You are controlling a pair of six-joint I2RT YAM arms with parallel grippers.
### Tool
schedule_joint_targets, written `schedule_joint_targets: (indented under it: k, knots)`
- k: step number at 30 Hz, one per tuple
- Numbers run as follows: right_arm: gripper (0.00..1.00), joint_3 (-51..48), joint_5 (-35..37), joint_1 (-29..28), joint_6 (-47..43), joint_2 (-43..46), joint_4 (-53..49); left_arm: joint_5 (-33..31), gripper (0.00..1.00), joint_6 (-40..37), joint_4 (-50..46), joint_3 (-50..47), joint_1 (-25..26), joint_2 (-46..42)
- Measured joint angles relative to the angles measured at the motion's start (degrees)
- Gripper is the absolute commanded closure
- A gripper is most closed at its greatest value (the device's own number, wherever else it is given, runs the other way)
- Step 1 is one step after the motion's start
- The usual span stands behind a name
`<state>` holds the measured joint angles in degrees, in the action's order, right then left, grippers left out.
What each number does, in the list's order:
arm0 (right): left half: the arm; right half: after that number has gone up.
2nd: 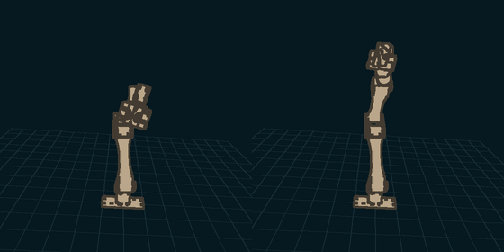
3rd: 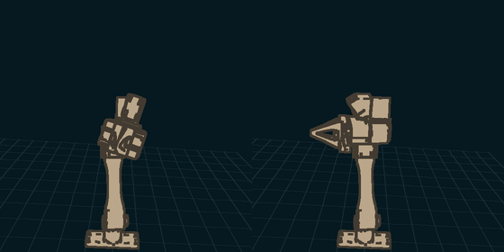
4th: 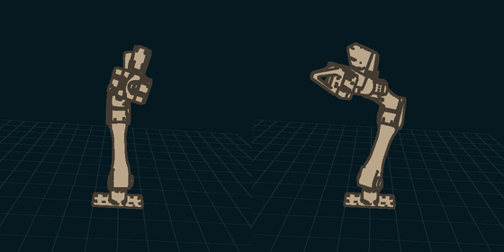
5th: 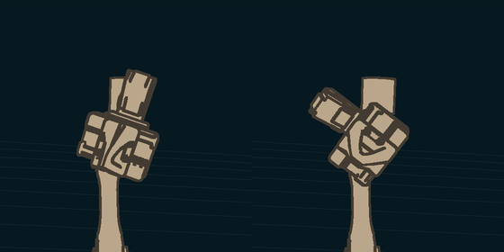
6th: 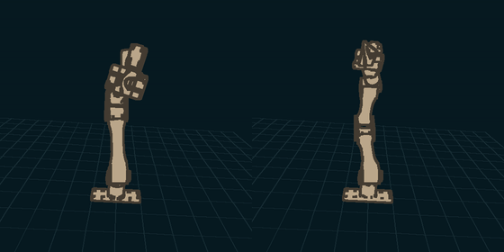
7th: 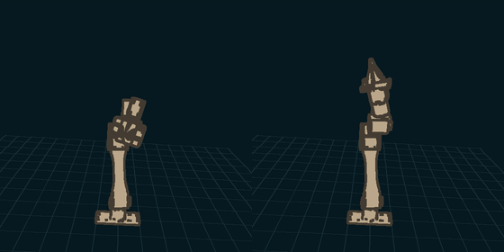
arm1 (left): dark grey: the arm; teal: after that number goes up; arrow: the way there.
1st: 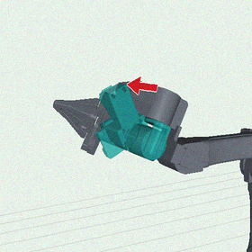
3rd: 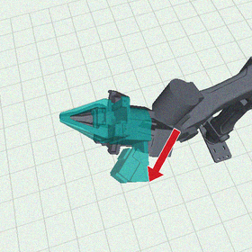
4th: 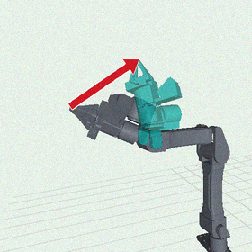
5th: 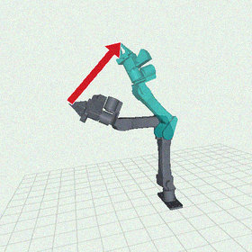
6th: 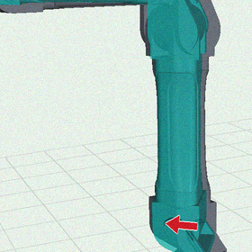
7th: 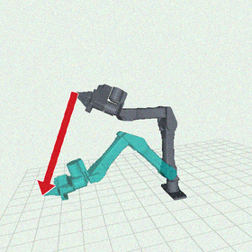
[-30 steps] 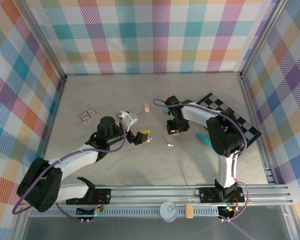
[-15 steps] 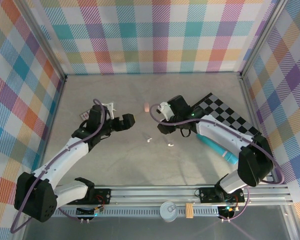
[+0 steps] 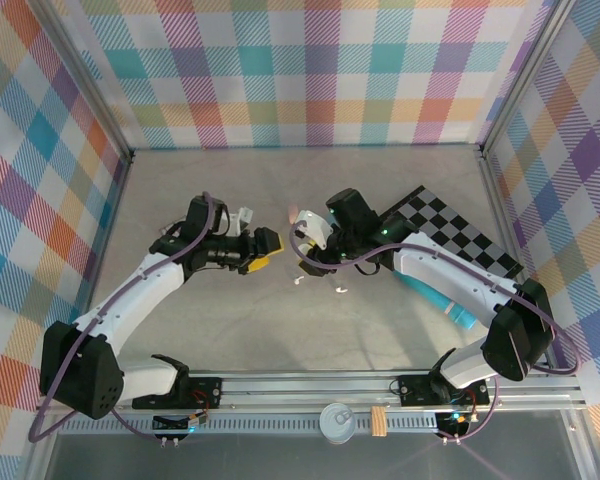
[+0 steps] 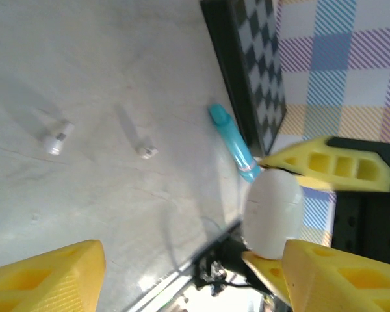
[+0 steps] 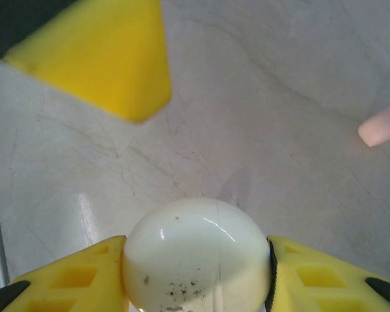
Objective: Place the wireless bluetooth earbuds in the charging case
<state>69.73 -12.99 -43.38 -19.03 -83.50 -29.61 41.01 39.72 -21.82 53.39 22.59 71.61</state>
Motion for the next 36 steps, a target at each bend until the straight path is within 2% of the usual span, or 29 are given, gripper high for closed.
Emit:
schedule_joint_targets:
  k: [6,16,22,24,30,33,36]
  knots:
    - [0.58,0.7,-1.1,-0.5,-1.0,-0.3,0.0,2.4,0.47,3.3,4.4,0.1,4.5,0.0]
    - [0.59,1.0,-3.0,-1.2,-1.4,-0.9,0.1,3.5,0.59,5.0,8.6,0.1,6.4,2.6]
    - [0.57,1.0,-3.6,-1.2,-1.4,-0.9,0.2,3.9,0.82,5.7,9.4,0.1,6.9,3.7]
    - [0.52,1.0,-3.3,-1.2,-1.4,-0.9,0.2,3.8,0.88,5.6,9.6,0.1,6.9,3.7]
    - [0.25,1.0,-2.8,-1.2,-1.0,-0.7,1.4,3.0,0.91,4.5,11.1,0.0,7.0,2.5]
    - [0.23,-0.7,-6.1,0.1,0.5,1.6,3.8,1.7,0.94,0.9,13.8,-1.3,7.0,-0.7]
    - [0.24,-5.4,-14.8,4.5,3.4,7.7,7.4,0.3,0.96,-3.5,18.1,-3.2,7.0,-4.5]
